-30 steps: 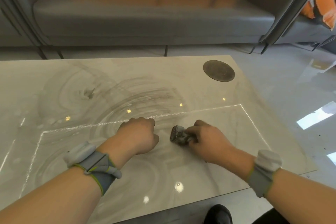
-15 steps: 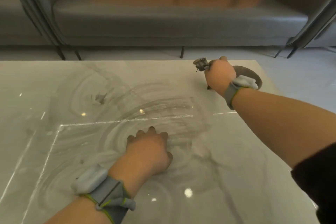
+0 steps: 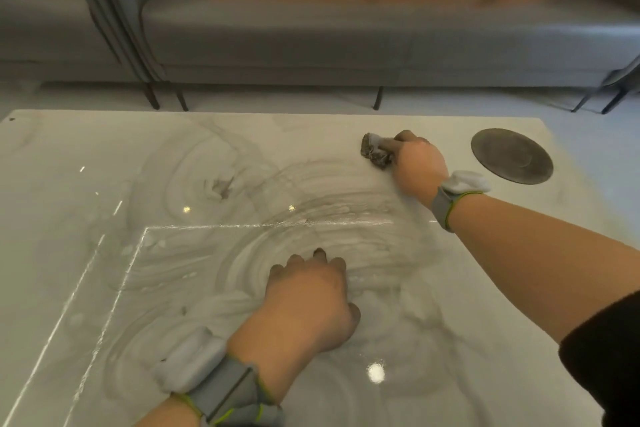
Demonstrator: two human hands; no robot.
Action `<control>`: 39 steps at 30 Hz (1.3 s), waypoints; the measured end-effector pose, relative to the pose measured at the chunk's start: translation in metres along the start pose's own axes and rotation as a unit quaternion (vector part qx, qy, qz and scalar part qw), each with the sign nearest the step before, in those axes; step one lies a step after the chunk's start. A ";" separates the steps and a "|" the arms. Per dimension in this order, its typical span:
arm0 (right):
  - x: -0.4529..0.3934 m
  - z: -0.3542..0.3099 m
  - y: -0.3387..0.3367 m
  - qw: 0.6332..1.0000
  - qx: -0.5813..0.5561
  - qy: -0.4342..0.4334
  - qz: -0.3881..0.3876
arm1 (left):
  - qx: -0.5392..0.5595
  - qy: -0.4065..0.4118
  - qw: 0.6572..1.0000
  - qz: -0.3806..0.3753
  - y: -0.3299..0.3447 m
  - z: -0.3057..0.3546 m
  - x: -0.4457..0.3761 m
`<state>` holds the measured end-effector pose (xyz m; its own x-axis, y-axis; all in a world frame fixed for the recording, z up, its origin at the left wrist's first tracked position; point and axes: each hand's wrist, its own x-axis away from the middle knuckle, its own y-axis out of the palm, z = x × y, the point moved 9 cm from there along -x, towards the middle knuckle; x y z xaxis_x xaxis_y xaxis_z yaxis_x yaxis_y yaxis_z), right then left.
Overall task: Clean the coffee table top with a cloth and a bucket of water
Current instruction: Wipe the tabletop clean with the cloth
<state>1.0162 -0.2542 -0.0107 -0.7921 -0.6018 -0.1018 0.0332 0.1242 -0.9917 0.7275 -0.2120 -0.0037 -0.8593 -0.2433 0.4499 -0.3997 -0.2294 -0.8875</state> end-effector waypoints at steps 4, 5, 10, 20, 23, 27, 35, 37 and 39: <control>0.040 -0.005 -0.004 0.998 -0.022 -0.058 0.006 | -0.009 0.001 1.000 -0.004 0.002 -0.003 -0.001; 0.054 -0.005 -0.006 0.998 -0.019 -0.067 0.003 | -0.008 0.004 1.000 -0.005 0.002 -0.003 0.000; 0.131 -0.007 -0.020 0.992 -0.015 -0.121 -0.009 | 0.007 0.008 1.000 -0.017 0.003 -0.005 0.001; 0.159 -0.013 -0.054 0.969 0.052 -0.243 0.004 | 0.013 0.009 1.000 0.004 0.000 0.002 0.004; 0.113 0.019 -0.079 0.985 0.066 -0.136 0.084 | 0.016 0.009 1.000 0.000 0.001 0.003 0.002; 0.088 0.066 -0.055 0.995 0.089 -0.034 -0.010 | 0.022 0.010 1.000 0.011 -0.001 0.003 0.001; 0.145 0.096 -0.024 0.997 0.041 0.055 -0.026 | 0.034 0.021 0.999 0.021 0.000 -0.001 -0.002; 0.162 0.090 -0.026 0.996 0.025 0.082 -0.018 | 0.035 0.025 0.999 0.019 0.002 -0.003 -0.003; 0.177 0.076 -0.027 0.994 -0.003 0.106 -0.013 | 0.035 0.031 0.999 0.016 0.004 -0.004 -0.005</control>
<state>0.9213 -0.4242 -0.0080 -0.9037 -0.4244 -0.0572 0.0084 0.1160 -0.9932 0.7286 -0.2076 -0.0097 -0.8900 -0.1942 0.4125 -0.3499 -0.2890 -0.8911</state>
